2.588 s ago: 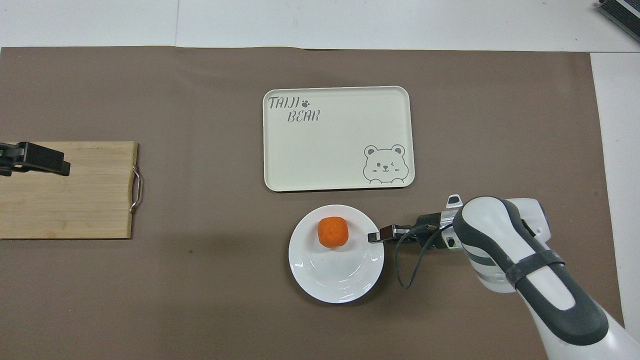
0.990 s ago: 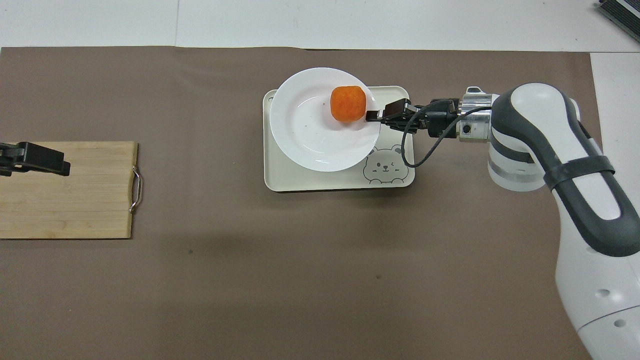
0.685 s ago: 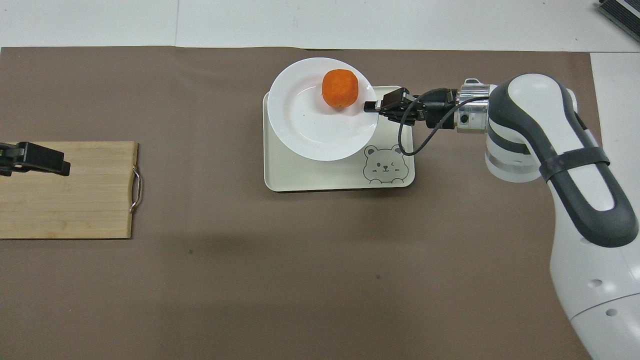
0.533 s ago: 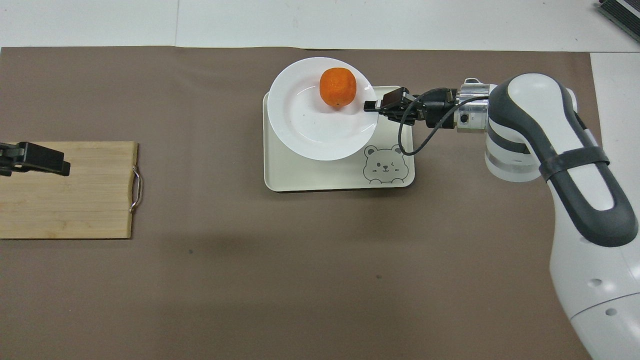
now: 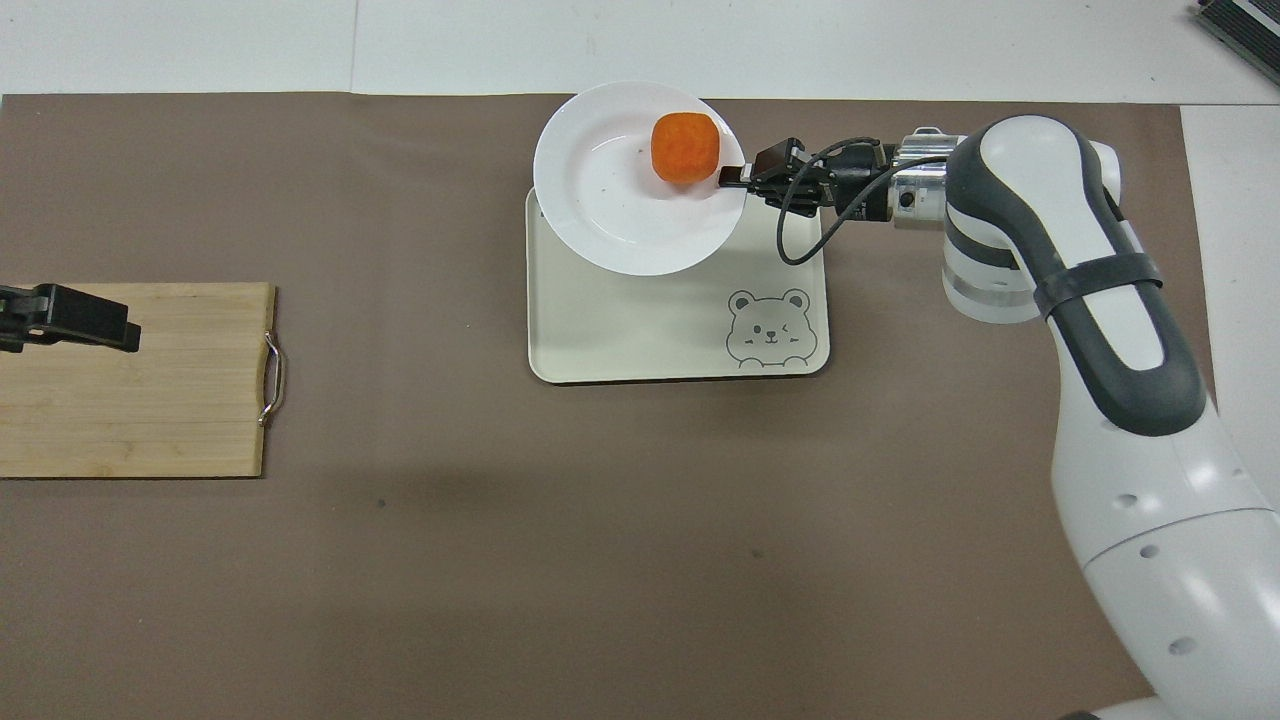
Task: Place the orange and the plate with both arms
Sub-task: 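Push the plate toward the tray's center with the right gripper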
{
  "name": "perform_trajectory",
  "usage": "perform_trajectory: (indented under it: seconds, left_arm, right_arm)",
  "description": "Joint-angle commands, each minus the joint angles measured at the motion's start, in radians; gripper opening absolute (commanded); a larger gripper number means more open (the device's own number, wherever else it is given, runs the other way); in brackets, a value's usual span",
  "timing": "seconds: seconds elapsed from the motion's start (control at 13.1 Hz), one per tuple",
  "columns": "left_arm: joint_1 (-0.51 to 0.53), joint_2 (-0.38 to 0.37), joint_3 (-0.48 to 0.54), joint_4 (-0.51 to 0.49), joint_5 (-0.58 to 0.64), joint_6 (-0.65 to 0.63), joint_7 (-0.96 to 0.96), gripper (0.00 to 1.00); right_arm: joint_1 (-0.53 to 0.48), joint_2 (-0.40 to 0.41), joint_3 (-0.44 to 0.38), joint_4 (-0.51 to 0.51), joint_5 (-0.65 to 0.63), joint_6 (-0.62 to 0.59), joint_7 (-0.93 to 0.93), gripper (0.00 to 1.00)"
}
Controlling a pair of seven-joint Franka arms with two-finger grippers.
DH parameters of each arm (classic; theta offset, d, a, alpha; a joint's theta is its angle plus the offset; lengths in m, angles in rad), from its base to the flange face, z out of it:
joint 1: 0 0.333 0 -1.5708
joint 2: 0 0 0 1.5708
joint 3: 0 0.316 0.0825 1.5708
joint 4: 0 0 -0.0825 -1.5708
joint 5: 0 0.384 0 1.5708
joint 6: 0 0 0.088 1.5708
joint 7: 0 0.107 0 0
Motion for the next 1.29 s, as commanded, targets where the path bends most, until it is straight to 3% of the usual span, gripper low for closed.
perform_trajectory:
  seconds: [0.0, 0.3, 0.69, 1.22]
  left_arm:
    - [0.006, -0.012, -0.006, -0.002, 0.017, -0.006, -0.011, 1.00]
    - [0.006, -0.012, -0.006, -0.002, 0.017, -0.006, -0.011, 1.00]
    - [0.006, -0.012, -0.006, -0.002, 0.017, -0.006, -0.011, 1.00]
    - [0.006, -0.012, -0.006, -0.002, 0.017, -0.006, -0.011, 1.00]
  right_arm:
    - [-0.003, 0.114, 0.001, 0.145, -0.005, 0.013, 0.039, 0.00]
    - [-0.009, 0.186, 0.005, 0.162, -0.040, 0.010, -0.082, 0.00]
    - [-0.038, 0.168, 0.001, 0.121, -0.111, -0.114, -0.194, 0.00]
    - [-0.038, -0.002, -0.005, -0.186, -0.118, -0.126, -0.366, 0.00]
